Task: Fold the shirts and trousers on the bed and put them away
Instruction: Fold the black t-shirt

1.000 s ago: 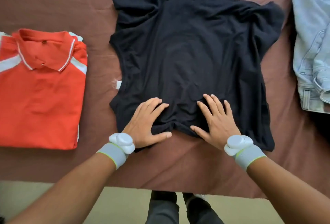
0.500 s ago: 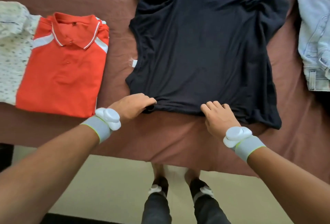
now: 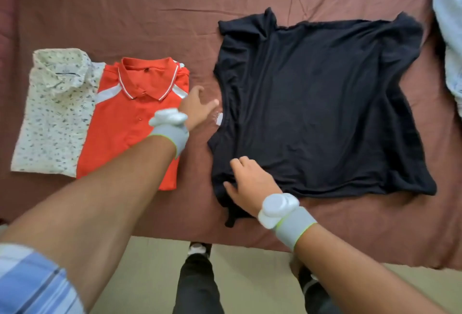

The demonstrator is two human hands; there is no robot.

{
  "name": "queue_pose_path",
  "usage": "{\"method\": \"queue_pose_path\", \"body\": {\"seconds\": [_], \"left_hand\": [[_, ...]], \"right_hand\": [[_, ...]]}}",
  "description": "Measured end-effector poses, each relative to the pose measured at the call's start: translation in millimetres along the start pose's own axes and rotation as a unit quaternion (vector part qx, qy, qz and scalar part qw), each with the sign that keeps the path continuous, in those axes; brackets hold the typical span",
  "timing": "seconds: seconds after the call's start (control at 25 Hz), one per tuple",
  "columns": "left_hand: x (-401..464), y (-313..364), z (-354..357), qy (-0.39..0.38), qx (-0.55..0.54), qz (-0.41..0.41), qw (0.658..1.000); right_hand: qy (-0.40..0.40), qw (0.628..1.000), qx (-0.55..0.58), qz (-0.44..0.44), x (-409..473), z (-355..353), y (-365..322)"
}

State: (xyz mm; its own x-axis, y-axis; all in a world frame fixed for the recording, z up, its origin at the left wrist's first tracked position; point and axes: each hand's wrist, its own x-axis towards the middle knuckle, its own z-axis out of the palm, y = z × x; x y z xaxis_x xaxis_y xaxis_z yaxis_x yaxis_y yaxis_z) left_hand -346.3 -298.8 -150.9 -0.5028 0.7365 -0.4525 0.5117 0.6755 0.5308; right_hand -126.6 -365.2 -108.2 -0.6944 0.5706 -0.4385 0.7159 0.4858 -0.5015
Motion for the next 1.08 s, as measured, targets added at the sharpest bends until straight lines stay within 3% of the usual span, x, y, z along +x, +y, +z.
{"method": "queue_pose_path", "body": {"seconds": [0.12,0.2,0.28,0.36,0.52,0.68,0.76,0.88,1.08], "left_hand": [[74.5,24.4,-6.4,-0.012,-0.047,-0.052,0.997],[101.9,30.0,3.3,-0.002,-0.019,-0.043,0.999],[124.7,38.6,23.2,-0.004,0.032,0.035,0.999],[122.0,40.2,29.2,0.005,0.059,0.116,0.991],[124.9,7.4,-18.3,0.077,0.047,0.116,0.989],[118.2,-15.5,-40.8,0.048,0.064,0.142,0.987],[109.4,-5.5,-31.6,0.061,0.067,0.191,0.977],[78.3,15.3,-5.4,0.093,0.16,0.296,0.937],[16.6,85.7,81.9,-0.13,0.097,0.386,0.908]], "right_hand": [[0.045,0.997,-0.031,0.061,46.3,24.4,-30.2],[0.093,0.986,-0.08,0.115,70.2,39.8,-33.1],[0.146,0.966,-0.139,0.164,93.3,54.7,-27.5],[0.167,0.962,-0.161,0.141,98.1,60.7,-26.4],[0.143,0.984,-0.068,0.082,98.1,70.6,-68.0],[0.057,0.993,0.024,0.096,109.0,65.7,-91.9],[0.105,0.989,0.012,0.104,99.8,54.5,-73.4],[0.164,0.972,0.005,0.171,65.9,25.2,-8.2],[0.157,0.936,-0.045,0.311,-8.0,-28.4,131.1]]}}
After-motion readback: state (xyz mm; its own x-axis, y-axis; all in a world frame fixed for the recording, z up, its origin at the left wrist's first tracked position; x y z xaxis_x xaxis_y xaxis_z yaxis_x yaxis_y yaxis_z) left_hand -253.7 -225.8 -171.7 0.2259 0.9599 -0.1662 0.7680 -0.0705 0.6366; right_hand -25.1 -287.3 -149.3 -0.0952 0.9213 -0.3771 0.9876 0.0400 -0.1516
